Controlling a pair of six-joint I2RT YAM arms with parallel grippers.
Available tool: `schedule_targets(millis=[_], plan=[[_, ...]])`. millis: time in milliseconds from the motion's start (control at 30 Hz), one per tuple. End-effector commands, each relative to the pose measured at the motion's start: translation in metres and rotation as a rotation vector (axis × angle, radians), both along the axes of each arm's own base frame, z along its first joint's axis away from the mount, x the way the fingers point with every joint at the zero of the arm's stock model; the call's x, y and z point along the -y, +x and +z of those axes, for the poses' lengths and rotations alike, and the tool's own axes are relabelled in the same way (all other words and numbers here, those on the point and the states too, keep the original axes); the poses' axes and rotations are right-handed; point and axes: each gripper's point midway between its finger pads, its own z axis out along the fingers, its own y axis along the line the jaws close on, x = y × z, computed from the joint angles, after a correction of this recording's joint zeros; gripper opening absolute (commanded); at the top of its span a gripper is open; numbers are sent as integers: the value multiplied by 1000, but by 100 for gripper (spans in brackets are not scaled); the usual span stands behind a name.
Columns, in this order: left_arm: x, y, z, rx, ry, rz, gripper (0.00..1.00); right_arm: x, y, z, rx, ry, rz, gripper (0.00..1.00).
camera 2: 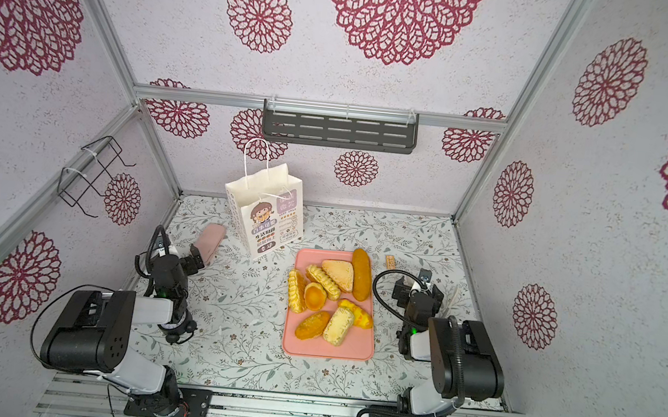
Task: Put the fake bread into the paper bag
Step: 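Raise both arms from the rest pose toward the bag and tray, then reach the left gripper to the bag's top edge while the right moves over the tray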
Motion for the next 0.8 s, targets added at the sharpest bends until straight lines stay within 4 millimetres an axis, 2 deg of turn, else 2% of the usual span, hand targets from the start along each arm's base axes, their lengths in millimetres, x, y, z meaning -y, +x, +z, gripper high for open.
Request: schedule_targets(millis=[0, 367, 500, 633, 667, 767], plan=[[0, 3, 3, 3, 16, -7, 97, 1, 4, 18, 69, 13, 2, 99], [0, 3, 3, 2, 15, -6, 97, 1, 4, 18, 65, 12, 4, 99], [-2, 3, 16, -28, 10, 4, 97, 5, 2, 30, 77, 13, -19, 99], [-5, 1, 46, -90, -31, 45, 97, 16, -1, 61, 64, 31, -114, 99], [-8, -1, 60, -84, -51, 73, 97, 23, -4, 72, 73, 78, -166, 99], [-14, -7, 102, -48, -115, 132, 97, 32, -15, 84, 12, 270, -295, 99]])
